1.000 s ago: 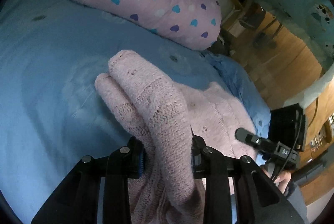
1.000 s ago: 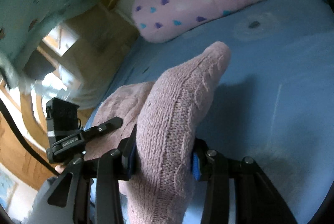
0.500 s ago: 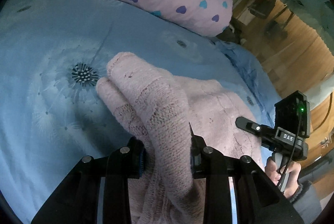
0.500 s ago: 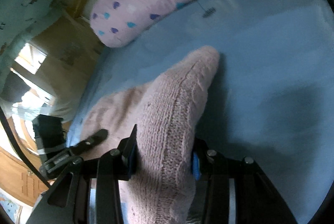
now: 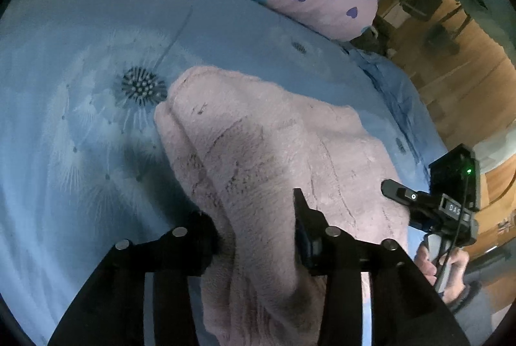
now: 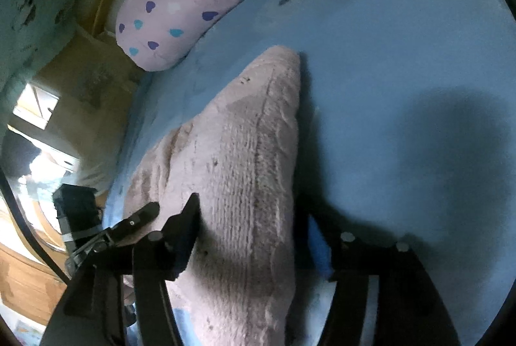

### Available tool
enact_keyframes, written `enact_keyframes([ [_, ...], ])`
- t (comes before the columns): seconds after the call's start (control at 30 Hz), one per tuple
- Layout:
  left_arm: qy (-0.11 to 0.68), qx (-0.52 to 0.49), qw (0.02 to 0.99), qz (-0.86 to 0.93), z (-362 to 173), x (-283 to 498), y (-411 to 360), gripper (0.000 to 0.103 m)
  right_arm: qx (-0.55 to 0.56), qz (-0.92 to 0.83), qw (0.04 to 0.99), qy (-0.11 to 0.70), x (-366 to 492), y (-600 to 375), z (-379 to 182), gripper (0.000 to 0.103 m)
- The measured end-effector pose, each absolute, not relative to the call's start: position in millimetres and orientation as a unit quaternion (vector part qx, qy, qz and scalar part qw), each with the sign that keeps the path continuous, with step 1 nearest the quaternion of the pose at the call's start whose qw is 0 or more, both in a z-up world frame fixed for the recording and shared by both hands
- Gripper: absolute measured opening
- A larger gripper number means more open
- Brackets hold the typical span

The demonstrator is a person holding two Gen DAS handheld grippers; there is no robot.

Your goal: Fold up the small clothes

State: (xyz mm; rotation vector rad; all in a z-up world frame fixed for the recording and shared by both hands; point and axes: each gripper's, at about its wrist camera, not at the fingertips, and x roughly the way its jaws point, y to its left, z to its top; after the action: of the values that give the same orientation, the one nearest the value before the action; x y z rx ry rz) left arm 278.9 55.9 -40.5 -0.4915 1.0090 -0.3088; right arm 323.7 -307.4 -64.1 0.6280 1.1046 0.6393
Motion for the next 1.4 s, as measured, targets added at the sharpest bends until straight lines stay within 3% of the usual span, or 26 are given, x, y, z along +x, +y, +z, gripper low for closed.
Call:
enact_keyframes([
  [0.27,0.508,-0.298,0.789,-0.174,-45.3,236.1,74.4,0.060,0.330,0.309,0.725,0.520,297.6,-328.5,-71.1,0.073],
  [0.33,0.512,-0.302,0.783,-0.180,-49.3,224.4,73.8,0.070,0.322,0.316,0.721,0.526,287.3,-329.6,-70.4,0.076],
  [0.57,0.520,-0.272,0.784,-0.202,-58.9,211.6,62.9,0.076,0.249,0.341,0.728,0.540,254.0,-316.9,-66.8,0.077],
  [0.77,0.491,-0.337,0.774,-0.217,-64.4,224.8,72.1,0.080,0.326,0.354,0.696,0.533,262.0,-323.7,-77.6,0.079],
  [0.8,0.490,-0.343,0.771,-0.219,-65.2,226.4,73.2,0.079,0.333,0.356,0.690,0.535,264.3,-321.5,-79.7,0.079],
  [0.83,0.490,-0.345,0.770,-0.219,-65.2,227.3,73.5,0.068,0.332,0.357,0.688,0.537,264.6,-318.4,-80.5,0.078],
  [0.87,0.494,-0.340,0.771,-0.216,-65.4,227.2,73.1,0.058,0.324,0.357,0.692,0.537,263.2,-315.4,-80.5,0.055],
  [0.9,0.502,-0.328,0.772,-0.211,-66.1,227.1,71.3,0.035,0.317,0.355,0.697,0.537,262.2,-312.6,-80.2,0.027],
  [1.03,0.510,-0.335,0.762,-0.220,-59.7,225.9,73.5,0.027,0.331,0.332,0.694,0.547,258.7,-304.7,-81.5,0.024],
  [1.4,0.531,-0.328,0.748,-0.226,-45.9,216.7,82.3,0.026,0.291,0.349,0.704,0.546,230.1,-307.5,-51.0,0.023],
])
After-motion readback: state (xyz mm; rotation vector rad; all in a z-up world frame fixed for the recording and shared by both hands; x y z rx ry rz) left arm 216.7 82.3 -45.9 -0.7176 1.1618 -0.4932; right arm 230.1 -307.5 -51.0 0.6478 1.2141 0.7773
